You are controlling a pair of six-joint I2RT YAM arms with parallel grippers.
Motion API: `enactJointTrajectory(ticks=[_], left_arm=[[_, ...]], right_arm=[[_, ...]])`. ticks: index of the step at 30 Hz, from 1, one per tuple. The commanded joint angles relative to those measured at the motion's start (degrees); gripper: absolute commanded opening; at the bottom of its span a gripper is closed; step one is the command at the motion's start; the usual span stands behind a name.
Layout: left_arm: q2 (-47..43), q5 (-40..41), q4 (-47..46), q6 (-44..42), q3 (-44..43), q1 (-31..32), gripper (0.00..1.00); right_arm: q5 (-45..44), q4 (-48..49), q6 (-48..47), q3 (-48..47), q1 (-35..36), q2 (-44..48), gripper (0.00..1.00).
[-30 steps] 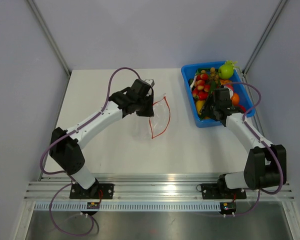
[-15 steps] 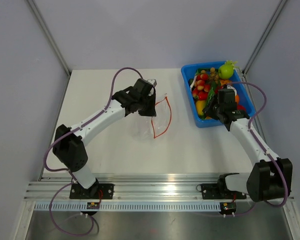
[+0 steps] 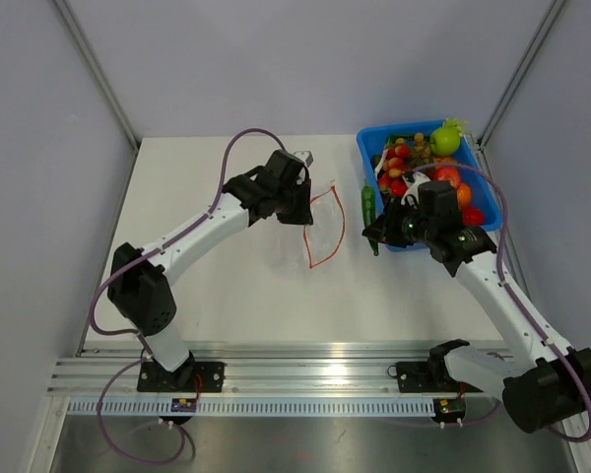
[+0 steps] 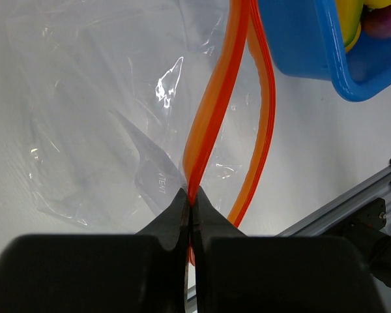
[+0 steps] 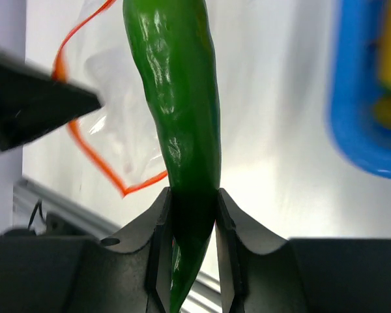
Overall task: Place the food in the zip-top bag and seal the zipper
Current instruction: Pick up the fake vegetable from the bin, then place the fake vegetable in the zipper food storage bag.
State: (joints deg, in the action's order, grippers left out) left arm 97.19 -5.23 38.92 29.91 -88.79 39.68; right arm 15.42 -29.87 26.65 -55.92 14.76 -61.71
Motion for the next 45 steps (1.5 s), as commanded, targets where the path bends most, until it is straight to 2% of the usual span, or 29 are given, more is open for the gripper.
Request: enactJointTrajectory(ticks=[1,8,14,36,39,40,41,42,45], left_arm=[[0.5,-1.4,-2.4,-0.6,-2.1,-0.2,0.00],[0.5,-2.0,-3.0,-0.3,-1.6,-0.3,0.00],[-1.1,-3.7,-4.8,0.4,0.3,-0.6,0.00],[-8.2,-6.7,-7.5,0.1,7.4,-1.6,0.00],[-8.1,-7.8,-7.8,-0.1,7.7,-1.6,0.00],[-7.9,-7.9,-7.8,-0.1,7.7,-1.7,0.00],[-7.7,-8.0,-7.7,0.0,7.7,-1.6,0.00],[-7.5,-7.9,-7.7,0.0,7.7,-1.8,0.00],[-7.1,-8.0,-8.3,0.4,7.8,-2.2,0.00]], right_arm=[[6.6,-2.5,-2.5,-4.4,7.5,-1.8,0.00],[9.6,1.2,0.7,-3.5,12.0,-4.9,0.00],[8.8,3.9,2.7,-3.8,14.5,-9.7,0.00],[4.3,11.2,9.2,-12.5,15.0,-27.8,0.00],[4.9,13.2,9.8,-12.8,15.0,-28.2,0.26],[5.3,13.5,9.7,-12.8,15.0,-28.0,0.39],[5.3,13.5,9.5,-12.9,15.0,-27.3,0.64],[5.2,13.1,9.2,-13.1,15.0,-27.0,0.69],[4.5,11.1,8.2,-13.1,15.0,-25.3,0.73]])
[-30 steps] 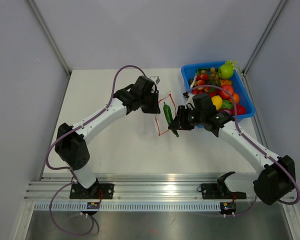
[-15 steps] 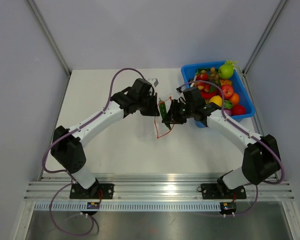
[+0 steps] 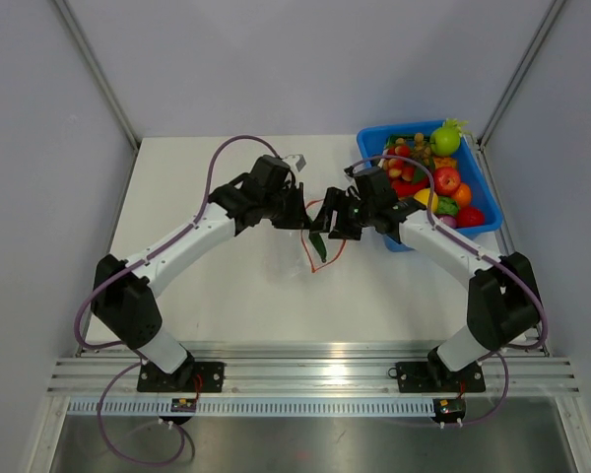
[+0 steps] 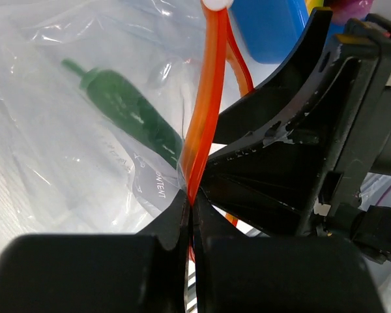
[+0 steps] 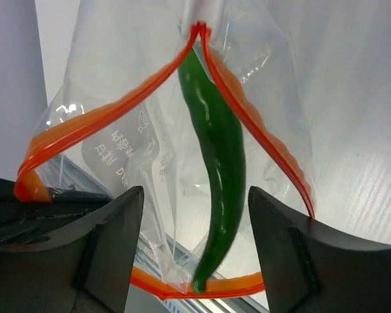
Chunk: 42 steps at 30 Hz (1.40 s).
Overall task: Place the food in the zip-top bag and seal the zipper
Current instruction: Place the fake vegetable in the zipper food storage bag, then pick up the fake fruit from the bin.
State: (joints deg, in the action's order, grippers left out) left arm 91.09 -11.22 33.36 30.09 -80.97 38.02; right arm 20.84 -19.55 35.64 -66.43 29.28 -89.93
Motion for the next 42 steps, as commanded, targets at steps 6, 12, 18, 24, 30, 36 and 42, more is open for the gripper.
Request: enactJointTrajectory(ticks=[6,12,18,24,30,36,42], left_arm=[[-0.3,-2.8,-3.2,0.7,-0.1,-2.2,0.00],[0.0,-2.8,-3.3,1.1,0.2,-3.0,0.00],[0.0,-3.5,-3.9,1.8,0.9,-3.0,0.00],[0.0,-3.7,-3.8,1.7,1.2,-3.0,0.00],[0.0,-4.1,-3.1,0.9,0.4,-3.0,0.00],[-0.6,-3.9,-2.2,-0.3,0.3,-3.0,0.00],[-0.2,-4.3,-1.7,-1.0,-0.7,-3.0,0.00]], right_arm=[[-3.8,-3.5,-2.8,-0.4,0.5,9.1,0.56],[-20.5,-10.7,-4.8,-0.4,0.1,17.3,0.45],[-33.0,-16.8,-7.3,-1.2,-7.8,18.4,0.68],[-34.7,-16.0,-9.9,-0.3,-17.6,16.5,0.78],[-40.0,-13.5,-10.7,-3.0,-18.3,12.3,0.79],[-41.2,-11.2,-15.4,-3.7,-21.3,8.0,0.82],[-37.5,-7.1,-19.2,-5.6,-23.5,2.1,0.92]])
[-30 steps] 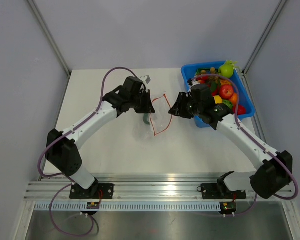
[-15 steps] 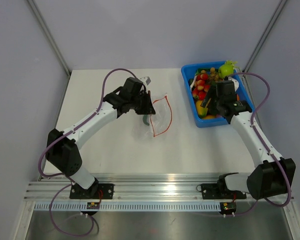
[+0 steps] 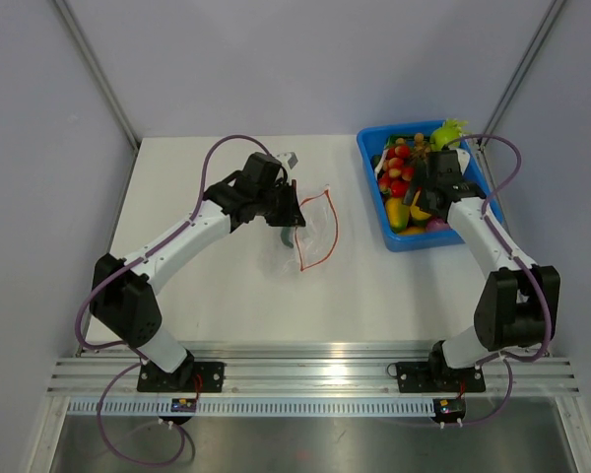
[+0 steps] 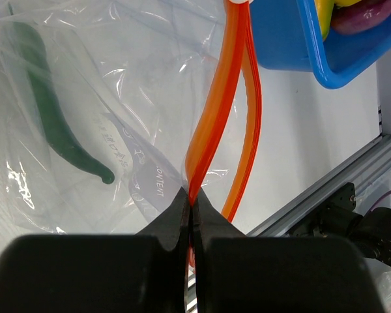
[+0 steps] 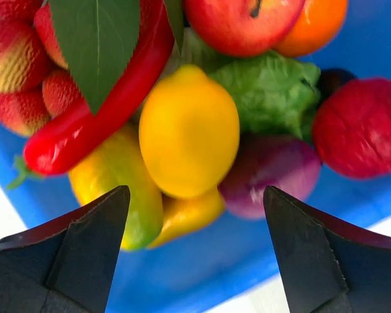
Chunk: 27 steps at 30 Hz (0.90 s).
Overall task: Place the food in the zip-top bag and seal the zipper
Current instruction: Pick up the fake fruit from the bin.
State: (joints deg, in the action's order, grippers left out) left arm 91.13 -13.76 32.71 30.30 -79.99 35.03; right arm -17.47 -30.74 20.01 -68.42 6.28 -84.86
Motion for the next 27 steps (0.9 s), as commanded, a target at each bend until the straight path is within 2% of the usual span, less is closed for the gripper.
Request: enactJointTrajectory(ticks=[1,6,13,17,18,21,27], left_arm=[[-0.2,-1.7,-0.9,-1.4,-1.8,0.0,0.00],[0.4,-2.0,-0.8,-1.5,-2.0,0.0,0.00],[1.1,-2.1,-1.1,-1.5,-2.1,0.0,0.00],[1.4,-2.1,-1.0,-1.3,-2.1,0.0,0.00],[1.4,-2.2,-1.2,-1.1,-2.2,0.0,0.00],[1.9,-2.9,-1.8,-0.5,-2.3,0.0,0.00],[5.2,-3.1,-1.9,0.9,-6.0,1.4,0.00]], right_arm=[[1.0,4.3,-3.9,-4.0,-0.7,-3.7,0.92],[2.4,6.4,-5.0,-4.9,-2.2,-7.2,0.93],[3.9,8.3,-5.4,-4.4,-3.7,-10.7,0.86],[4.2,9.4,-5.2,-3.7,-3.8,-10.0,0.72],[4.2,9.9,-5.1,-3.2,-3.8,-9.6,0.65],[4.5,10.1,-4.3,-1.9,-3.8,-6.7,0.51],[4.5,8.3,-3.1,0.6,-3.8,1.2,0.48]])
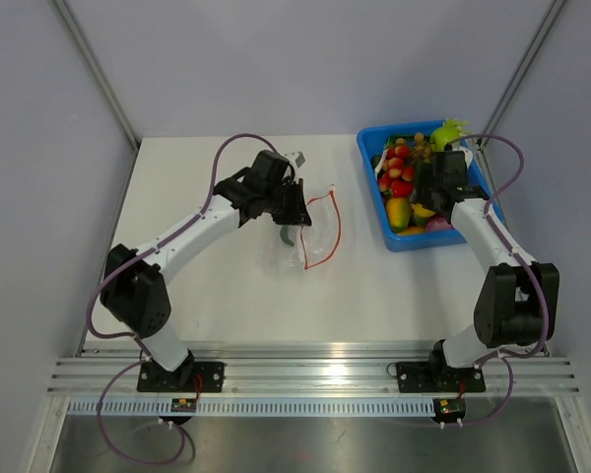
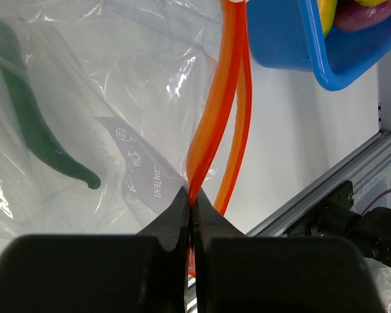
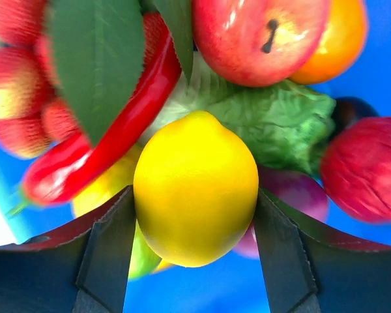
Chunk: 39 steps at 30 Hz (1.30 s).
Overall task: Place the food in the zip-top bag and seal the zipper
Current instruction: Pick up the fake fruit from the bin, then place the fake fruit in the zipper food storage bag.
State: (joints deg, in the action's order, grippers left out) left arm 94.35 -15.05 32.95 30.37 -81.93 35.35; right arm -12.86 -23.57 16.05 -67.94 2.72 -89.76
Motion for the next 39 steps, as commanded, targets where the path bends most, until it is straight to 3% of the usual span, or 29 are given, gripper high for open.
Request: enactJointTrajectory(ticks=[1,10,14,22,28,30,31,35,39], left_arm=[[2.4,-1.7,-2.1,1.1,-4.7,1.2,0.00],[6.8,-3.5,-2.2,1.8,-11.1,1.7,0.00],[7.5,-4.1,-2.1,1.4,-11.0,1.7,0.00],[6.7,-5.5,-4.1,2.8,-8.4,1.7,0.00],[5.7,-6.2,-4.2,2.9,-8.2,1.7,0.00],[5.3,-6.6,-4.3,3.2,-7.7,1.7,0.00],[5.0,-6.7,-4.6,3.3,-7.5,1.7,0.00],[4.5,-7.5,-5.3,3.9,-6.8,1.7,0.00],[4.3,-7.5,-5.5,4.2,-6.1,1.6,0.00]], right_arm=[[0.2,0.7,1.0,0.3,-0.3,7.0,0.48],[12.0,-3.2,3.9,3.1,0.1,19.0,0.49],[15.0,-3.6,6.3,4.4,4.0,22.3,0.49],[13.9,-1.6,10.0,2.5,19.7,20.2,0.50],[13.2,1.0,11.0,1.5,24.2,14.6,0.52],[13.7,1.7,11.2,1.0,25.1,13.3,0.57],[13.9,1.6,10.9,0.2,25.9,12.0,0.67],[13.4,0.9,10.1,-1.4,27.1,11.2,0.95],[9.1,0.0,9.2,-1.3,27.0,13.6,0.94]])
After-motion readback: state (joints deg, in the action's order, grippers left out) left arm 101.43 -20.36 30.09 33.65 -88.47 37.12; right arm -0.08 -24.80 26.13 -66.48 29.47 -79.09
